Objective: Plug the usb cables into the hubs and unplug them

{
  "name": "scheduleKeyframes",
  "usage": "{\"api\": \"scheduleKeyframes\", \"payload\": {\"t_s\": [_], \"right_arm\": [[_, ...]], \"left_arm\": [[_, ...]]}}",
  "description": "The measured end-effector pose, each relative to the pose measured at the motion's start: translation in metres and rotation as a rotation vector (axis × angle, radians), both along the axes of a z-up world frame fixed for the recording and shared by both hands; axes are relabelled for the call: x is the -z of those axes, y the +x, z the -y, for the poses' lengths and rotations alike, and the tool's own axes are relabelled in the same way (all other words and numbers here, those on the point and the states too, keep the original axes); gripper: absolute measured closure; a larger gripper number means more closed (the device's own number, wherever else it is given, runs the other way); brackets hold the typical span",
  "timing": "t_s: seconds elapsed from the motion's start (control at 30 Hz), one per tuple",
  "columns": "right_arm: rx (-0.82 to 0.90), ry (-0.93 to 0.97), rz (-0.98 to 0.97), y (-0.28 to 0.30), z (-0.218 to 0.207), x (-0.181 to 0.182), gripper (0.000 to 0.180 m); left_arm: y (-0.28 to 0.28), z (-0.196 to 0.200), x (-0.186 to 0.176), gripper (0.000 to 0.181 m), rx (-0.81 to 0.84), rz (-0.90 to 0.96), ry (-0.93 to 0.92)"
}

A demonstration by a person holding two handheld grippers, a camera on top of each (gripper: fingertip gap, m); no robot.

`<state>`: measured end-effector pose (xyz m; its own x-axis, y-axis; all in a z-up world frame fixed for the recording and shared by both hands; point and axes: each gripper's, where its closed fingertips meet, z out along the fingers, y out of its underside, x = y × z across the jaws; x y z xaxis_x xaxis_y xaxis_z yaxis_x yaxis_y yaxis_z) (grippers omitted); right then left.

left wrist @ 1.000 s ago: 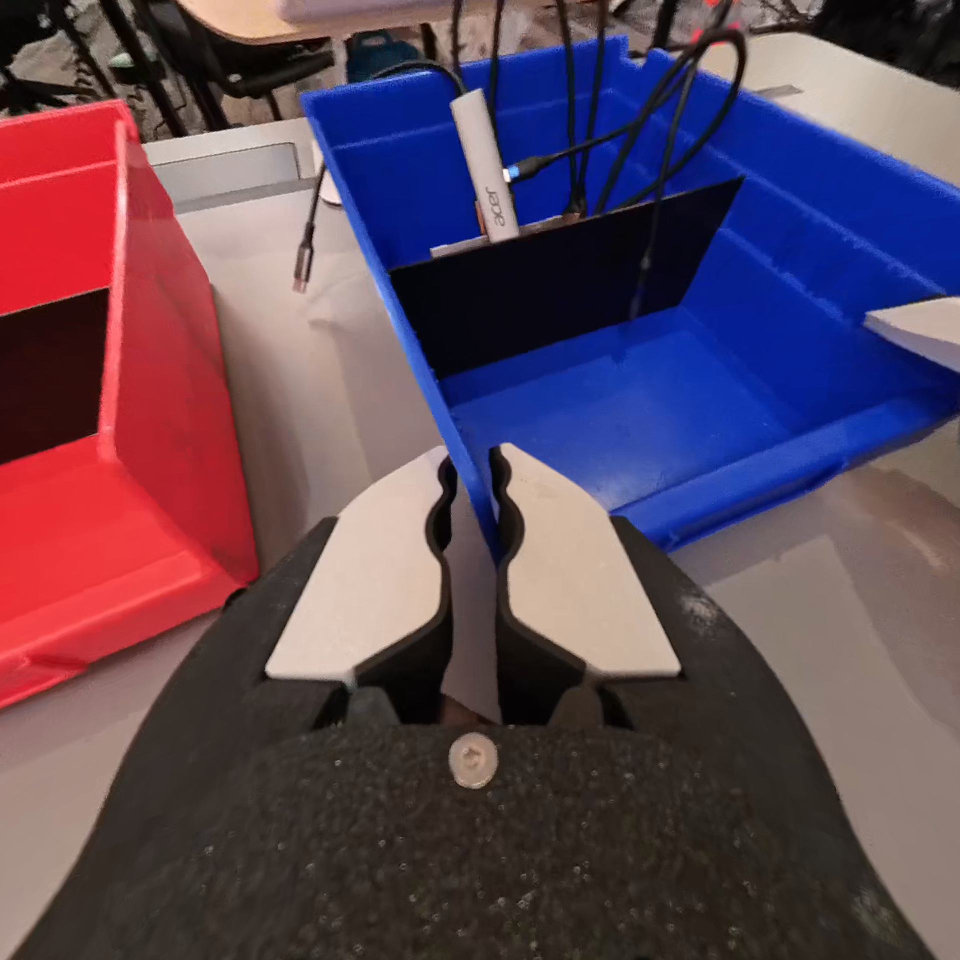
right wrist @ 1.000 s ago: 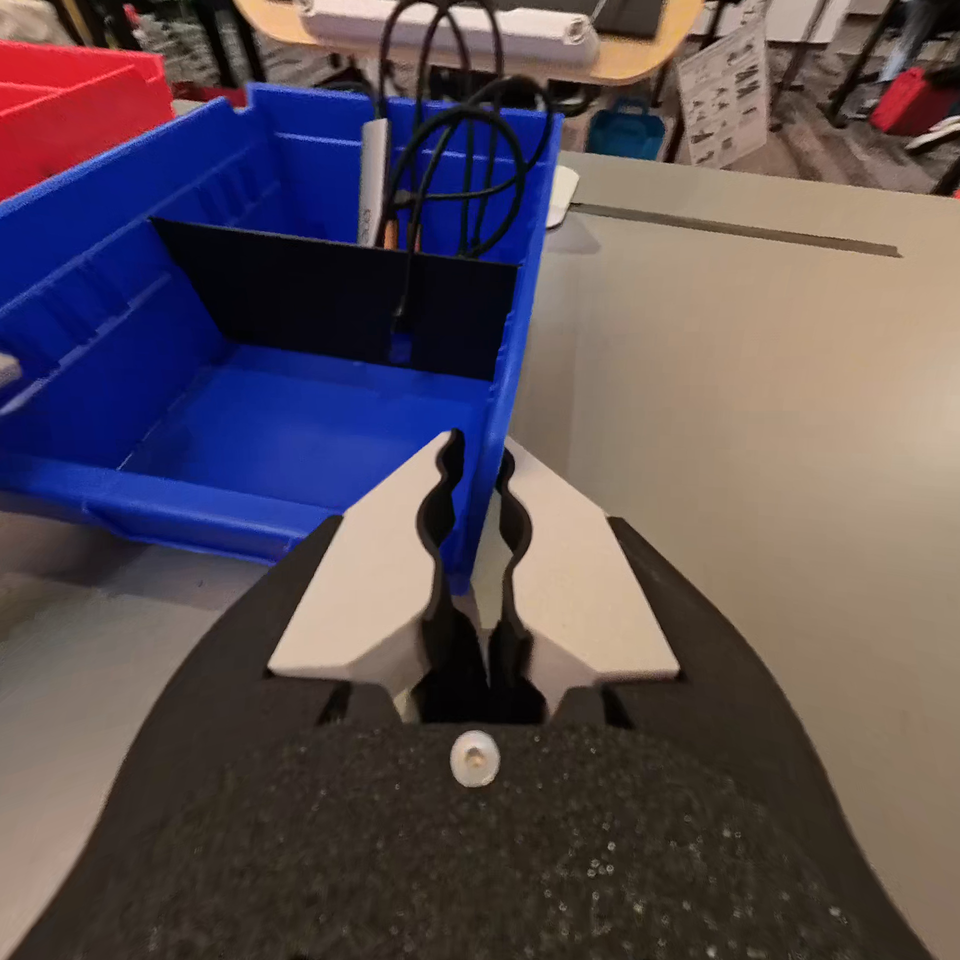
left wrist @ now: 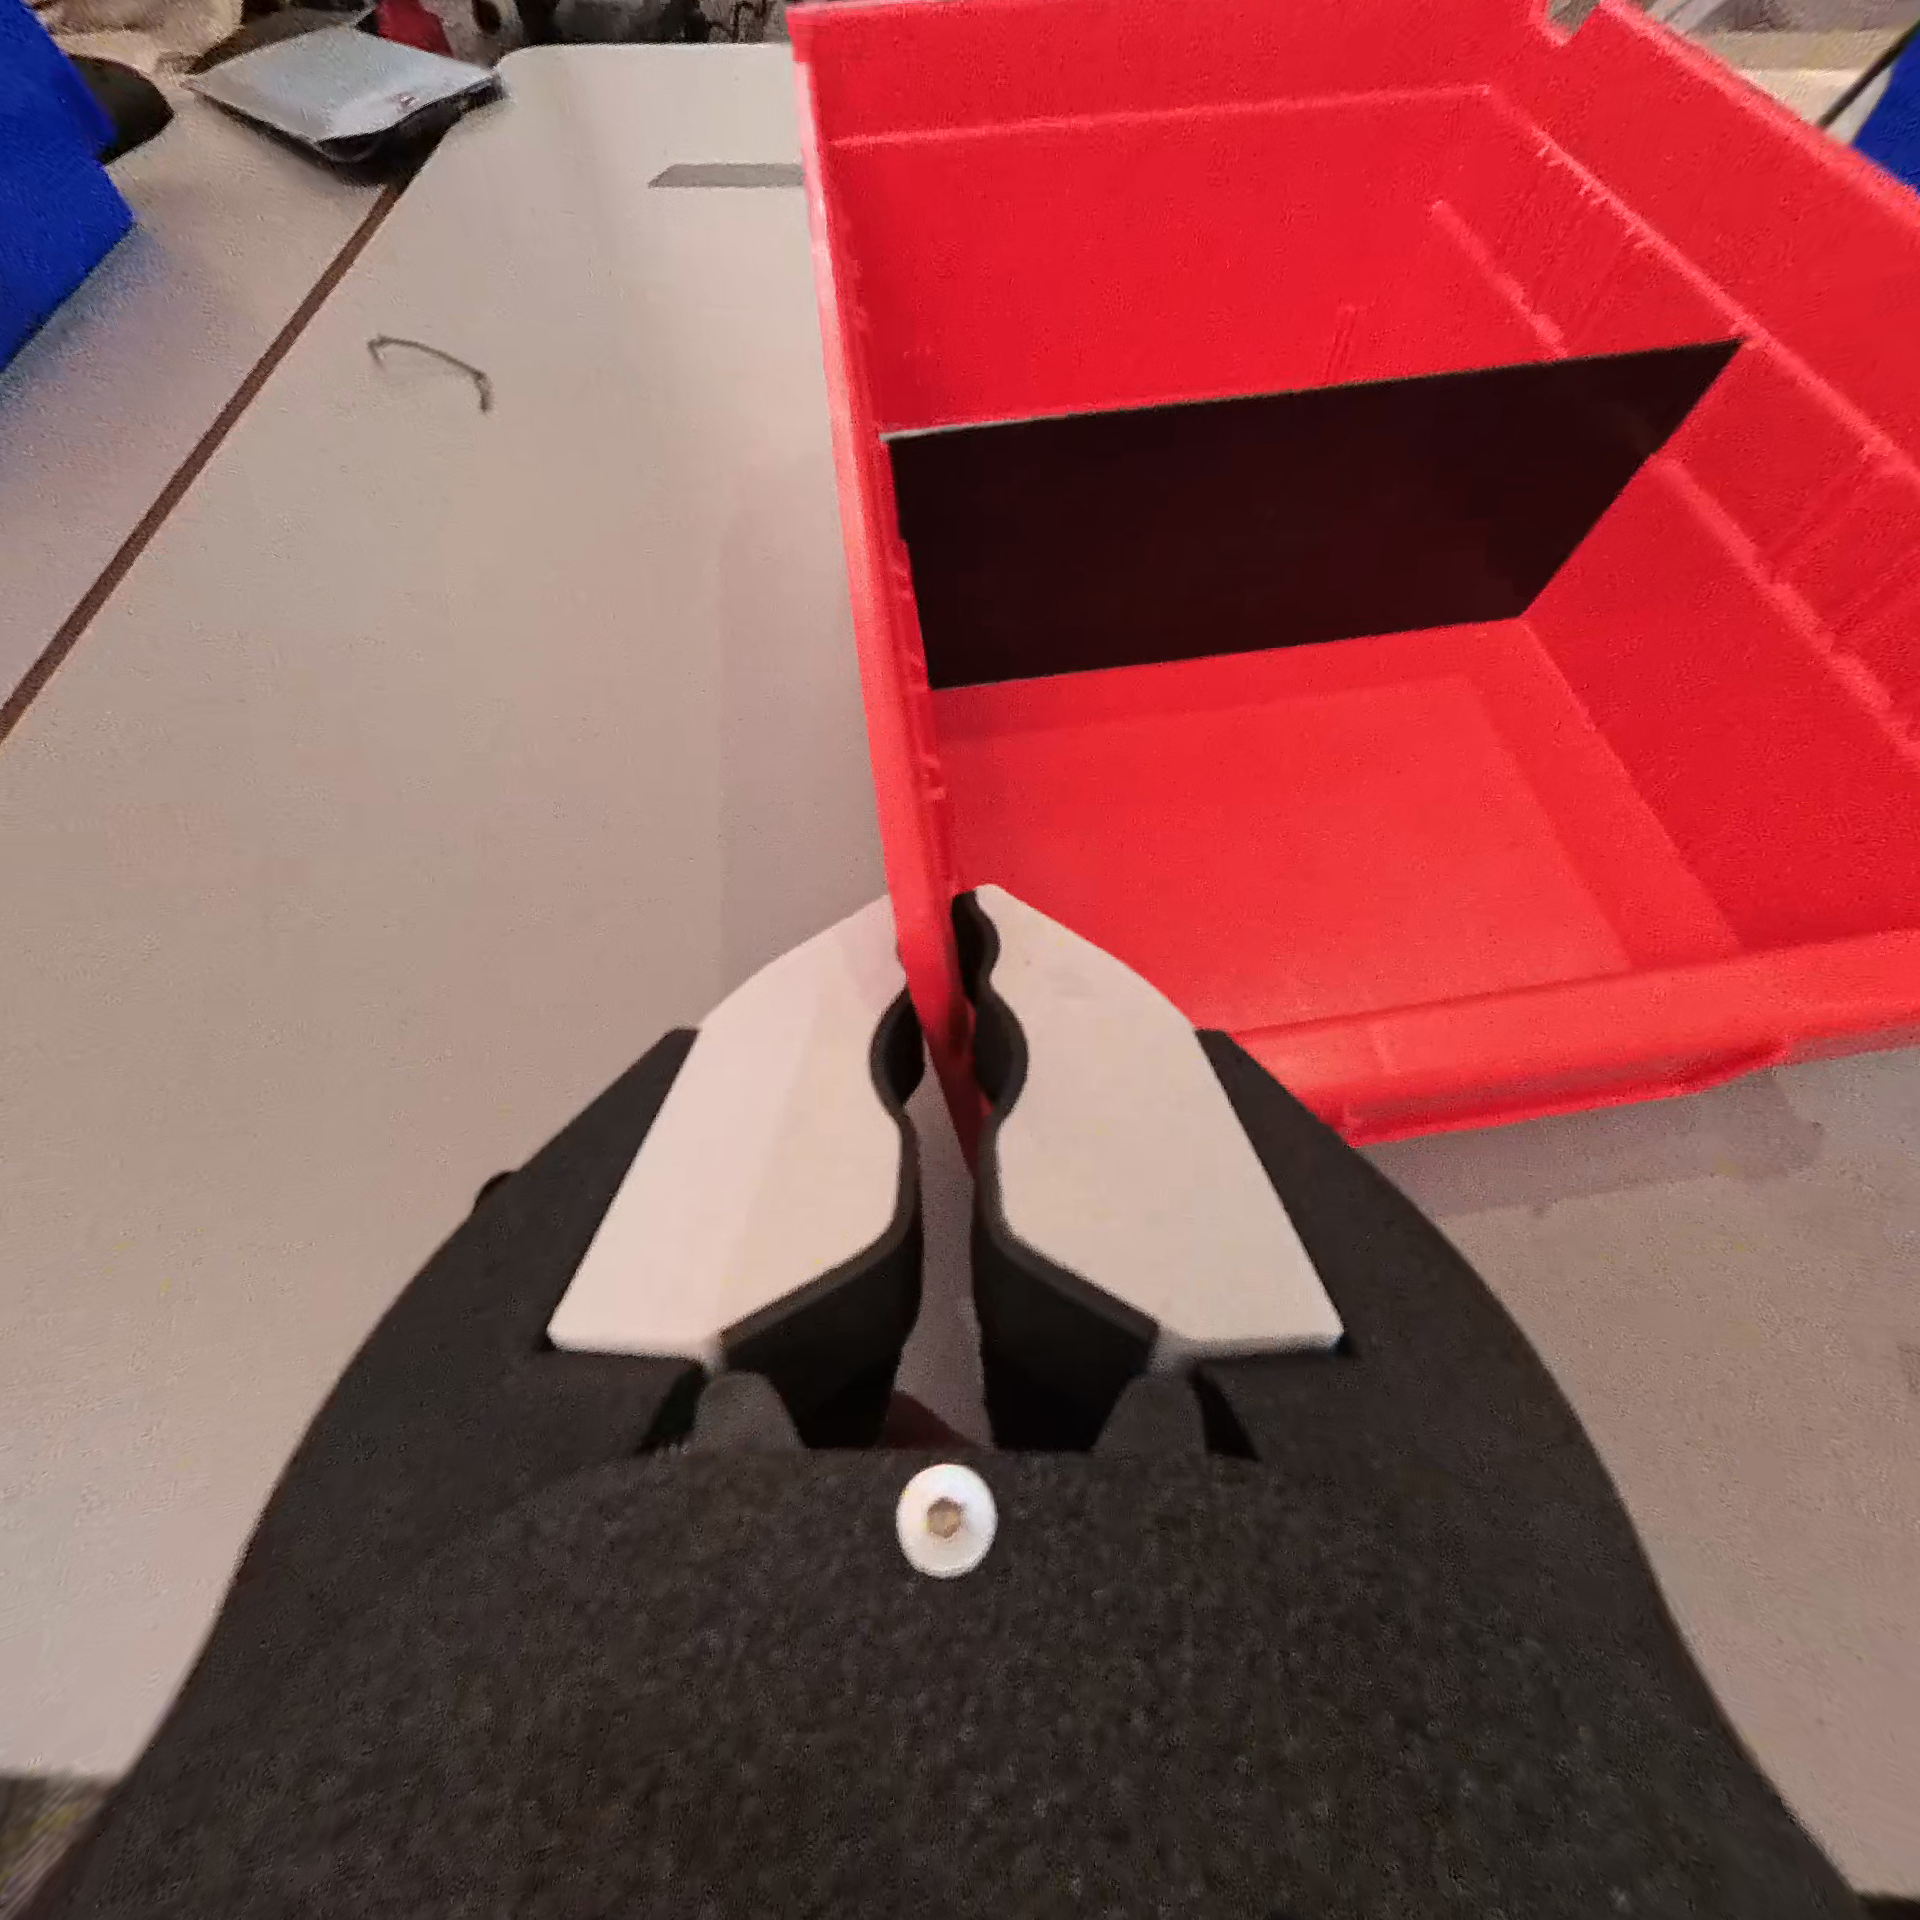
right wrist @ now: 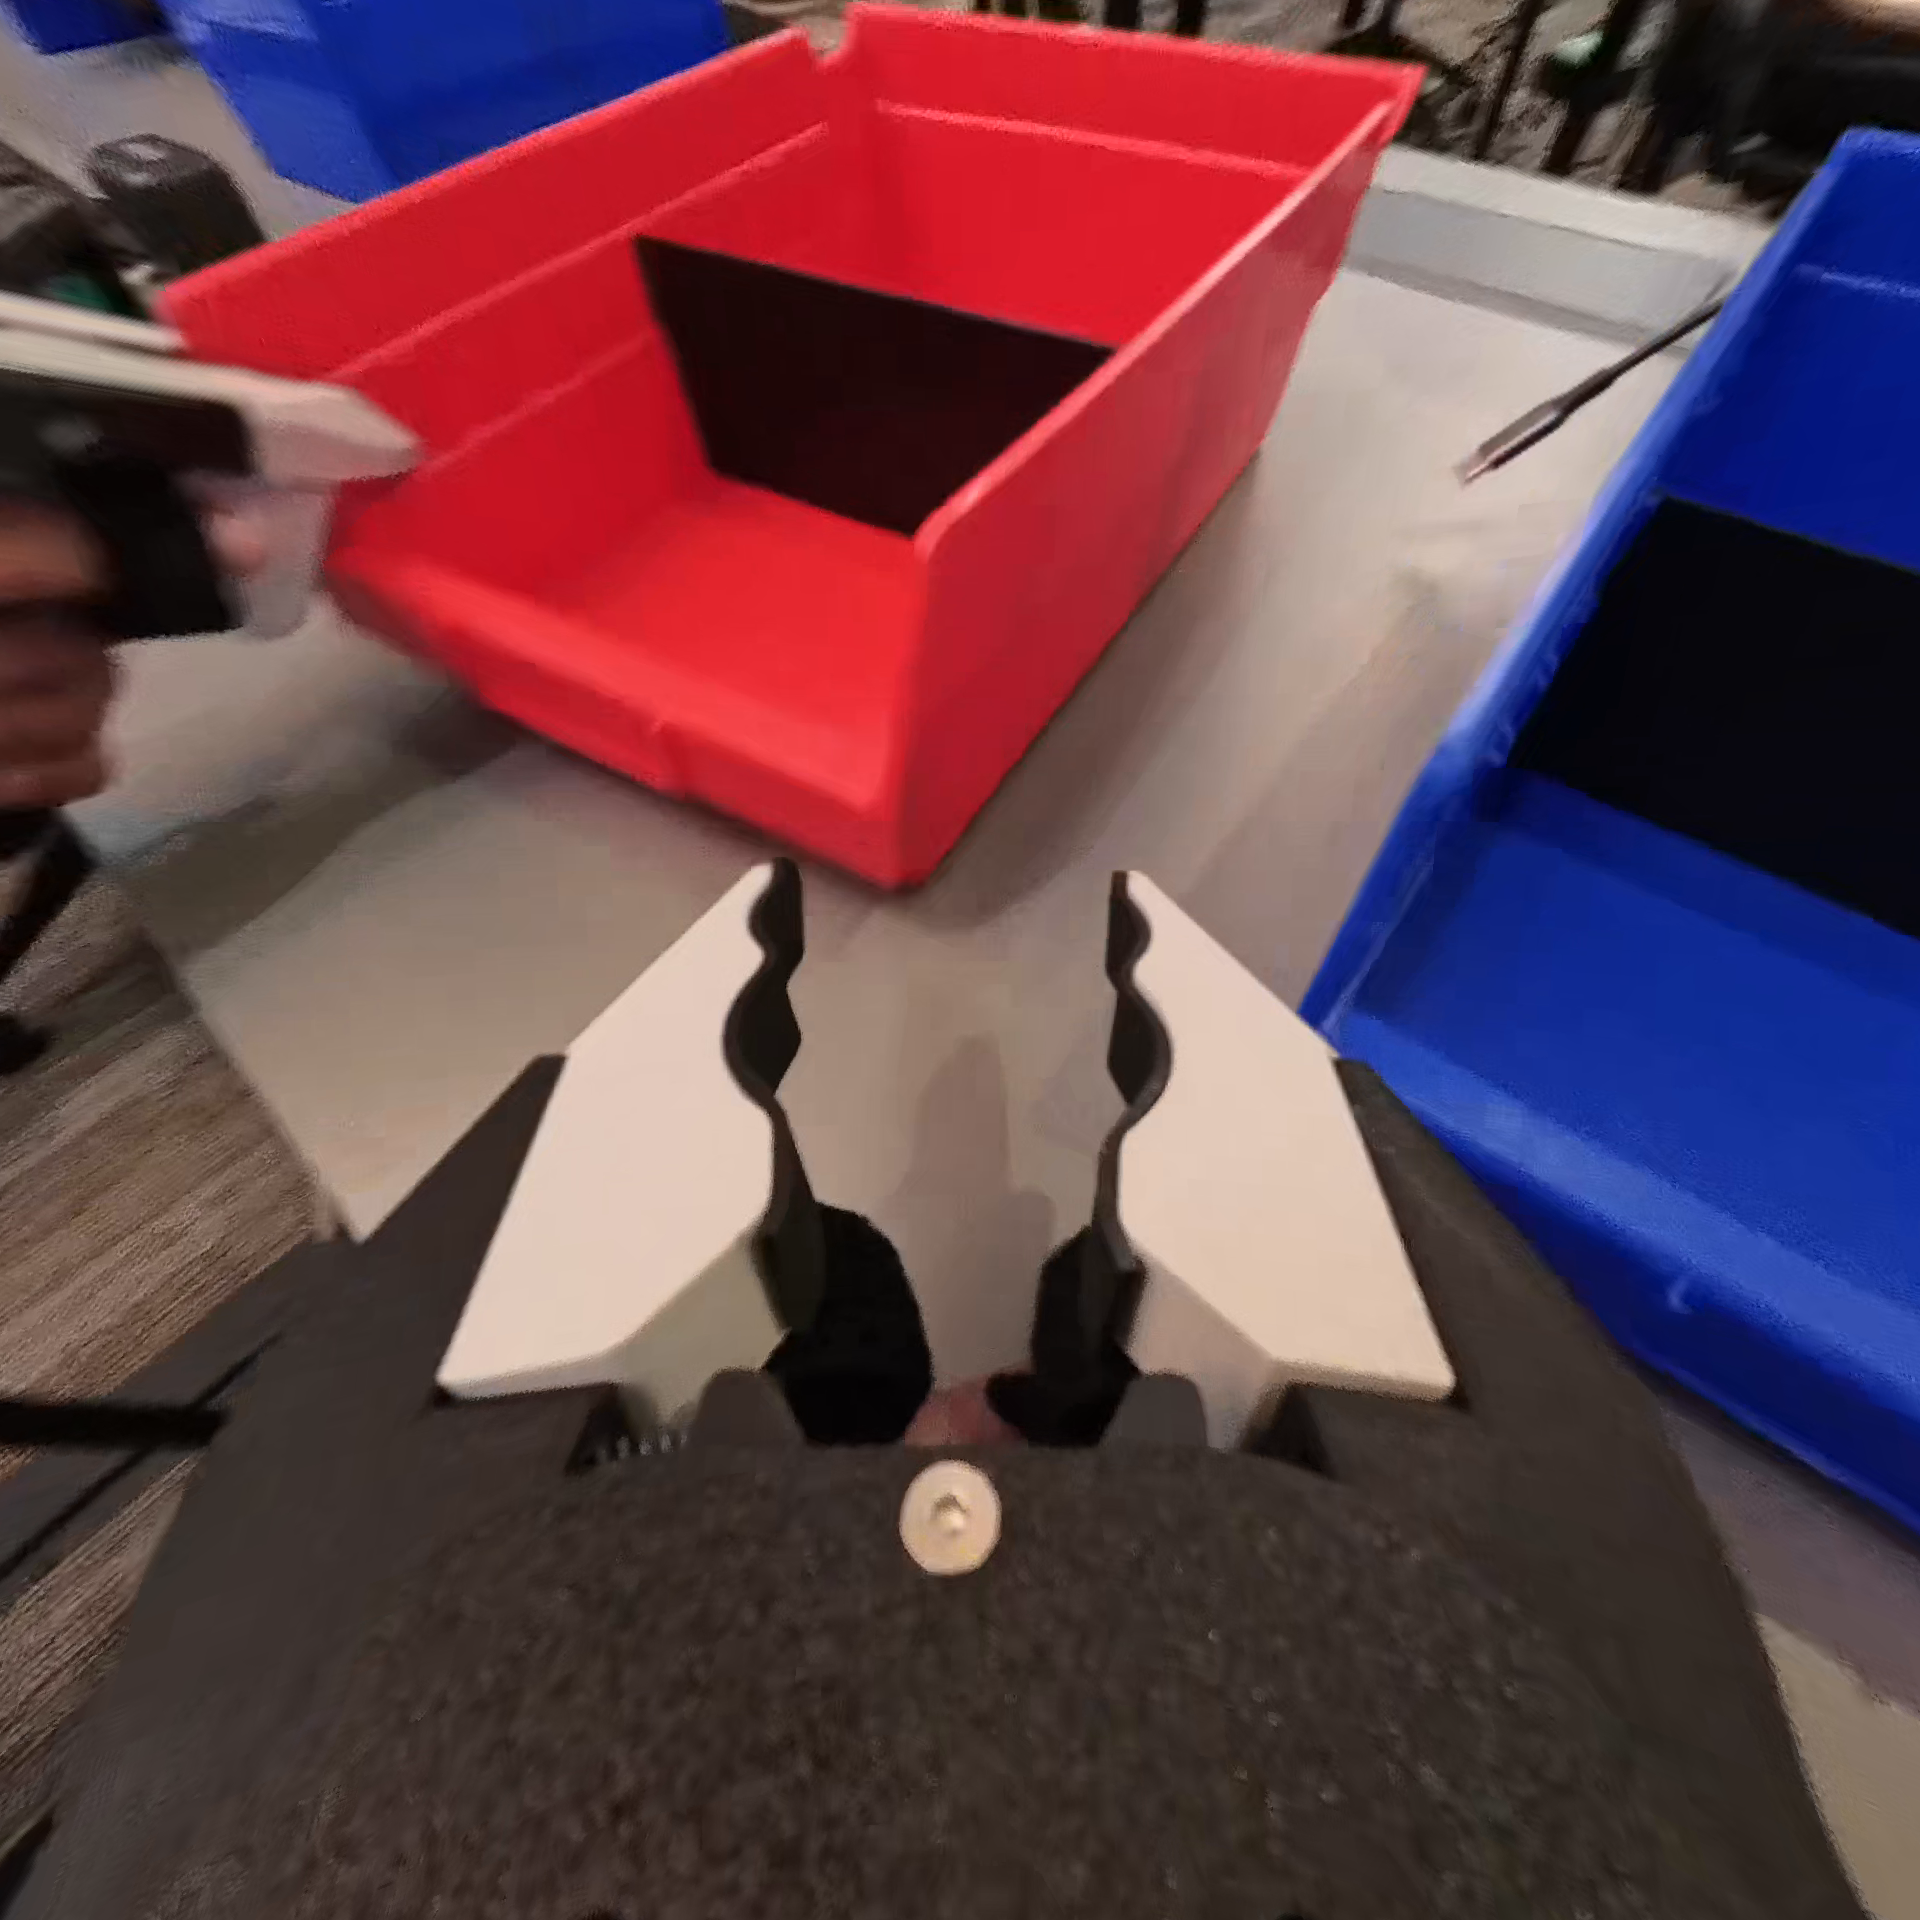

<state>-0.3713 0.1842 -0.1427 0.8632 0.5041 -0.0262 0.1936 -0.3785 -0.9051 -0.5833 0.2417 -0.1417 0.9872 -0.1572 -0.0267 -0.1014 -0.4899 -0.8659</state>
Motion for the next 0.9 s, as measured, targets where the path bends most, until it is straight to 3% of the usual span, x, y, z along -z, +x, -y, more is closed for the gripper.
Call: {"api": "scheduleKeyframes", "payload": {"t_s": [0.1,0.2,0.43,0.67,0.9], "right_arm": [[0.056,0.036,0.031,-0.012,-0.013,0.001,0.127],[0.053,-0.019,-0.038,-0.031,-0.011,0.002,0.162],[0.074,0.097,0.032,-0.035,0.009,-0.016,0.174],[0.193,0.372,0.025,0.019,0.005,-0.108,0.175],[0.445,0.536,0.034,0.168,0.000,-0.216,0.176]], "left_arm": [[-0.001,0.032,0.000,0.178,-0.025,-0.033,-0.004],[0.000,0.062,0.000,0.177,-0.052,-0.039,0.007],[-0.004,0.114,-0.026,0.176,-0.131,-0.092,0.112],[0.044,0.110,-0.115,0.175,-0.090,-0.166,0.350],[0.181,0.055,-0.203,0.175,0.129,-0.083,0.473]]}}
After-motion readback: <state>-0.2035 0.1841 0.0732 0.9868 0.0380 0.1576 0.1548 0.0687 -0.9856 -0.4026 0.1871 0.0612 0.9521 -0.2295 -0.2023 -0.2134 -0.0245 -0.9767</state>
